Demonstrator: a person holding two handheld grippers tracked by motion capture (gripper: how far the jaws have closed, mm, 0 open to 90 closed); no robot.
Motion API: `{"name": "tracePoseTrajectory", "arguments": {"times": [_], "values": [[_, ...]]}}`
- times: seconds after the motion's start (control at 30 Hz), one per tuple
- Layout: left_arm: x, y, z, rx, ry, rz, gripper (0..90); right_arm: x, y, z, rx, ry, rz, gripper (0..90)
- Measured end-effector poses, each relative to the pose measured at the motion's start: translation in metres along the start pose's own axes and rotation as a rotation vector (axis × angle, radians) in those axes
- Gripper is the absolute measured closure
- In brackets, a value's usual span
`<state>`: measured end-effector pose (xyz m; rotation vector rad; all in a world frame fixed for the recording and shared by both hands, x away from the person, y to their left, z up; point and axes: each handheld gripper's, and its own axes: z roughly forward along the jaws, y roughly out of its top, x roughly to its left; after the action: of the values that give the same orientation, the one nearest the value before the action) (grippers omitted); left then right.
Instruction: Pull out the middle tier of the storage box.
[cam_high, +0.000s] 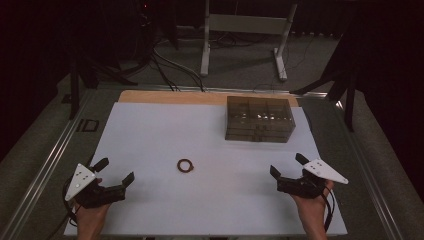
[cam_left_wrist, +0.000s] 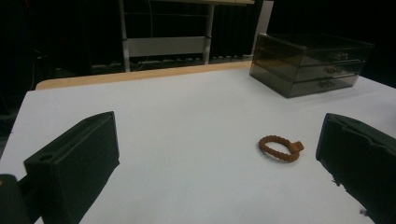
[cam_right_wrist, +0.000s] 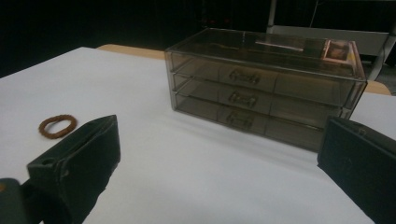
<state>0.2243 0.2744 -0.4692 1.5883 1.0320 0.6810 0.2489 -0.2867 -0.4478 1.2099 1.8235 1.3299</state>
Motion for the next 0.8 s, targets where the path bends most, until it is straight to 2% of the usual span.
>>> {"name": "tracePoseTrajectory", "arguments": {"times": [0.3,0.5,0.8], "values": [[0.000,0.000,0.000,0.002,-0.001,0.001,0.9,-0.006,0.007,0.015,-0.003,-0.026,-0.005,0.0],[0.001,-0.001,0.000,0.002,0.002,0.000,0.9,-0.009,0.009,0.025,-0.010,-0.036,0.009,0.0],[0.001,-0.001,0.000,0.003,0.001,-0.001,0.9,-0.011,0.013,0.036,-0.004,-0.047,-0.002,0.0]]}}
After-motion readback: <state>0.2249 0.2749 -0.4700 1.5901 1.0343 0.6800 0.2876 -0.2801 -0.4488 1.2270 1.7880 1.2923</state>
